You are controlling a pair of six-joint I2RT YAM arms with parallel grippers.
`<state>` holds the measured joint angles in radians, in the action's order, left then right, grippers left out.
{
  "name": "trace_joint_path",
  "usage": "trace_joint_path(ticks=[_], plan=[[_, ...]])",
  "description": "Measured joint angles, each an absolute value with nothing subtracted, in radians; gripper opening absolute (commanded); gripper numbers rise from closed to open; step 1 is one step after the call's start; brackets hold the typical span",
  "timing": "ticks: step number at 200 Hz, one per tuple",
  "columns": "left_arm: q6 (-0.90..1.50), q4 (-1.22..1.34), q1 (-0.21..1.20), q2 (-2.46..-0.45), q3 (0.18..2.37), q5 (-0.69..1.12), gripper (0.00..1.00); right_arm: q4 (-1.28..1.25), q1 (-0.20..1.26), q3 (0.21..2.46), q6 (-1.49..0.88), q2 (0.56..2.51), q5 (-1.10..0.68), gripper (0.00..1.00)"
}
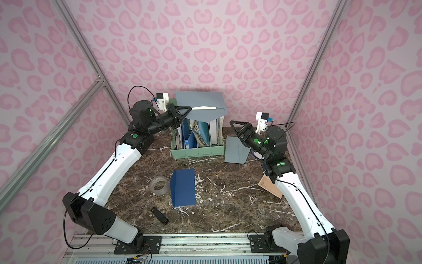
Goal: Take the letter paper out of the envelope
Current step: Take out the letter paper from the envelope.
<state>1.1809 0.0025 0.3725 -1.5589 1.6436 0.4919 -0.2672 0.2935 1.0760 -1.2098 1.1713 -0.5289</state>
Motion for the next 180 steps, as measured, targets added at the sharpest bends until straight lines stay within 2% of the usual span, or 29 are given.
trace_joint_path(ticks=[33, 100, 153, 180], plan=[[1.235, 0.075, 0.375, -1.56, 1.634, 0.512, 0.0, -0.423, 0.29, 1.083, -1.336, 1.232, -0.561, 0.65], [1.336, 0.163, 0.401, -1.531, 1.553, 0.575, 0.0, -0.59, 0.288, 1.163, -1.405, 1.363, -0.534, 0.67], [1.358, 0.184, 0.411, -1.502, 1.522, 0.585, 0.0, -0.663, 0.288, 1.226, -1.44, 1.443, -0.516, 0.38], [1.356, 0.181, 0.411, -1.497, 1.52, 0.58, 0.0, -0.723, 0.289, 1.186, -1.467, 1.442, -0.517, 0.39]])
